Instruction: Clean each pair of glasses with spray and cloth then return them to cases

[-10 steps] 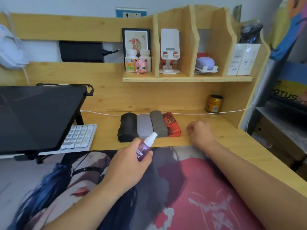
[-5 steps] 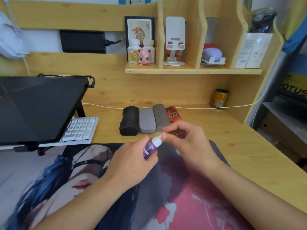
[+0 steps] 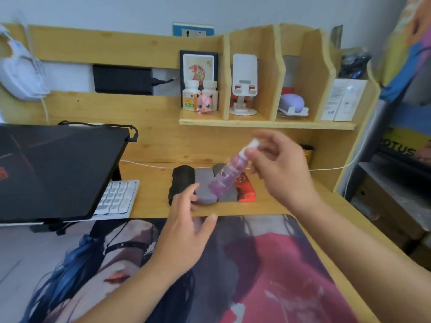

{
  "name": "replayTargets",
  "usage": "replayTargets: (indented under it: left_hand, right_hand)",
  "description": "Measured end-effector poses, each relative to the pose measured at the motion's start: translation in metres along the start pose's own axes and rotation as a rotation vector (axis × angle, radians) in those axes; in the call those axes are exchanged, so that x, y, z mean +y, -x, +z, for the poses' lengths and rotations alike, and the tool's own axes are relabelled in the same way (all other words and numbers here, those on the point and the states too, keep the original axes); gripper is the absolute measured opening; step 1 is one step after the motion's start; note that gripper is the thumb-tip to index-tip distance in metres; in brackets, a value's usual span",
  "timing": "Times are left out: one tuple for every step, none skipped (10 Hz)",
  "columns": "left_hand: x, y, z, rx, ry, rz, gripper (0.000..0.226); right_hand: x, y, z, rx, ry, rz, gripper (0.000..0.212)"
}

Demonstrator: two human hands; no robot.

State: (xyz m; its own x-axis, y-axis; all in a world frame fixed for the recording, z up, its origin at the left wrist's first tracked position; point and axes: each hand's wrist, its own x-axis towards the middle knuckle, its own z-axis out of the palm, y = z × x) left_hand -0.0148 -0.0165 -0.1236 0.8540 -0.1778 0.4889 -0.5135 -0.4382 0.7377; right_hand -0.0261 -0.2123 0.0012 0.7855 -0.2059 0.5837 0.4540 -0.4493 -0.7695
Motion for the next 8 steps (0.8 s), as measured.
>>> replayTargets:
  left_hand:
    - [-0.015,-0.011,-0.012,0.126,-0.028,-0.082,0.061]
    - [-0.02,-0.015,-0.014,0.108,-0.039,-0.093,0.058]
    - [-0.022,-0.014,-0.012,0.047,-0.08,-0.083,0.056]
    - [-0.024,-0.013,-0.013,0.056,-0.08,-0.082,0.055]
    - [-0.025,-0.013,-0.013,0.052,-0.088,-0.08,0.055]
    - [-0.025,-0.015,-0.011,0.039,-0.11,-0.08,0.056]
    - [-0.025,-0.015,-0.012,0.013,-0.145,-0.071,0.055]
    - [-0.024,-0.015,-0.012,-0.036,-0.168,-0.037,0.047]
  right_hand:
    - [-0.024,-0.09,-0.029,0.158,0.347,-0.185,0.027]
    - [-0.029,-0.155,-0.034,0.122,0.631,-0.236,0.031]
    - [-0.023,-0.187,-0.027,0.053,0.915,-0.209,0.033]
    - [-0.018,-0.197,-0.027,0.102,1.107,-0.271,0.031]
    - [-0.012,-0.198,-0.027,0.125,1.202,-0.354,0.027]
    - [-0.011,-0.197,-0.028,0.154,1.235,-0.321,0.024]
    - [-0.015,-0.196,-0.024,0.142,1.222,-0.29,0.034]
    - [-0.026,-0.177,-0.027,0.229,1.051,-0.31,0.043]
